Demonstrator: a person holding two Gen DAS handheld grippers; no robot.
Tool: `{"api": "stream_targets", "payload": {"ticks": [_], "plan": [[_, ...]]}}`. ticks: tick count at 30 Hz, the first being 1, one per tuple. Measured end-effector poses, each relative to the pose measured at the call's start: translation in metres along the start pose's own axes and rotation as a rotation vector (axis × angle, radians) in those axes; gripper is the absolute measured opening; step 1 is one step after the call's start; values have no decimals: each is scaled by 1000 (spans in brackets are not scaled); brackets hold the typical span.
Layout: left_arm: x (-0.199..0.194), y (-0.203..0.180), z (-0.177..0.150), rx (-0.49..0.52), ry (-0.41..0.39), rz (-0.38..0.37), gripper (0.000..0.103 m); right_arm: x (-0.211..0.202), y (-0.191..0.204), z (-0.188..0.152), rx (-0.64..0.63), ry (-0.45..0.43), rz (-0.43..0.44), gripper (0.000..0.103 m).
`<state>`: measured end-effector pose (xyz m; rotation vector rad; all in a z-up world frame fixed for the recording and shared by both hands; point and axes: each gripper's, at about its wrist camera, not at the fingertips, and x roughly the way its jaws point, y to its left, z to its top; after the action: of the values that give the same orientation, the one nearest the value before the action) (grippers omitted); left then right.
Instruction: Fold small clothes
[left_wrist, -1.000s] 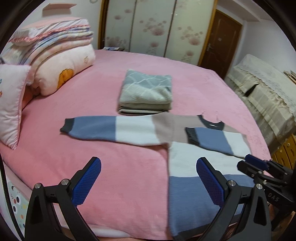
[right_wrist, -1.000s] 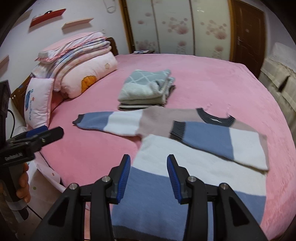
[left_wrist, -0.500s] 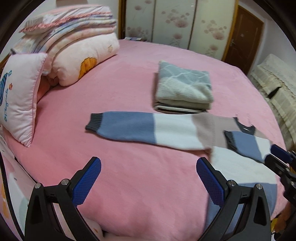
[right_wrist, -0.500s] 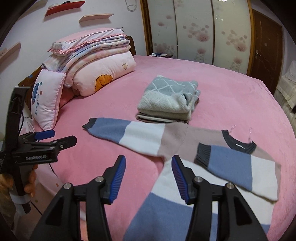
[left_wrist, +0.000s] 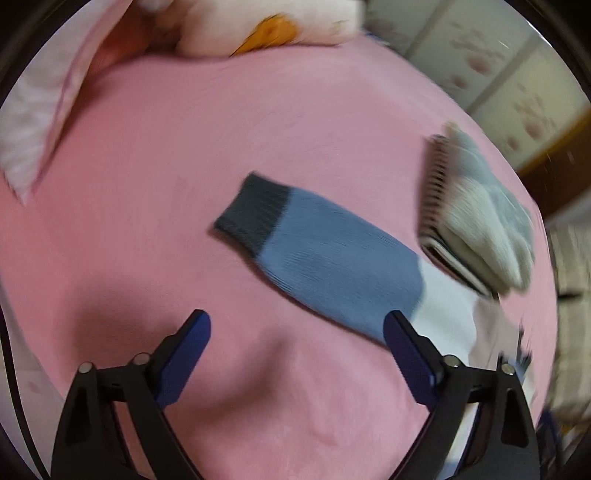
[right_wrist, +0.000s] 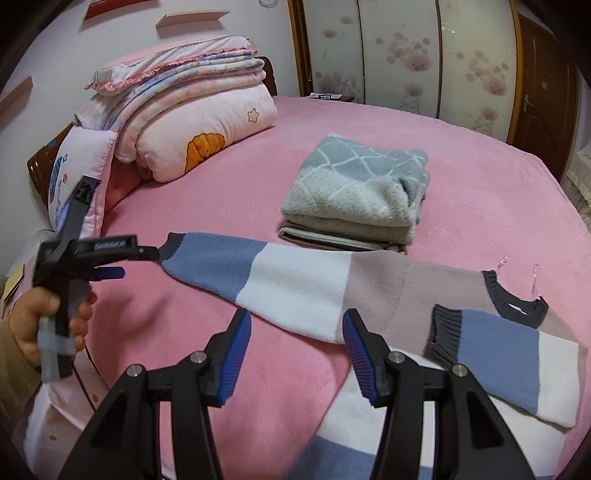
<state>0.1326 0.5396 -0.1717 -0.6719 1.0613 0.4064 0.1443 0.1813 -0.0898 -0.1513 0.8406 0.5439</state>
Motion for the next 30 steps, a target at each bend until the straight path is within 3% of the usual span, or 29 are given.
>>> {"api": "stream_targets", "payload": {"ticks": [3, 6, 13, 14, 16, 17, 18, 25, 28, 30], "plan": [[31, 21, 14, -130, 46, -2, 75, 17, 0, 2, 0, 15, -2, 52], [55, 30, 20, -183, 83, 6, 70, 33, -2, 5, -1, 17, -24, 52], [78, 13, 31, -98, 91, 59, 69, 83, -21, 24, 40, 26, -103, 52], [81, 9, 34, -70, 89, 69, 60, 89, -23, 25, 49, 32, -111, 52], [85, -1, 36, -9, 85, 78, 35, 100, -29, 25, 74, 53, -122, 52], [86, -4, 41, 19, 83, 79, 16, 104, -33, 23, 90, 65, -117, 52], [85, -8, 41, 43, 77, 76, 7, 105, -35, 21, 102, 70, -111, 52], [39, -61, 24, 226, -142, 97, 6, 91, -58, -5, 158, 96, -111, 52], [8, -102, 2, 326, -229, 56, 5, 74, -78, -14, 185, 91, -126, 52], [-13, -136, -18, 389, -250, -15, 5, 58, -95, -20, 201, 80, -148, 52]]}}
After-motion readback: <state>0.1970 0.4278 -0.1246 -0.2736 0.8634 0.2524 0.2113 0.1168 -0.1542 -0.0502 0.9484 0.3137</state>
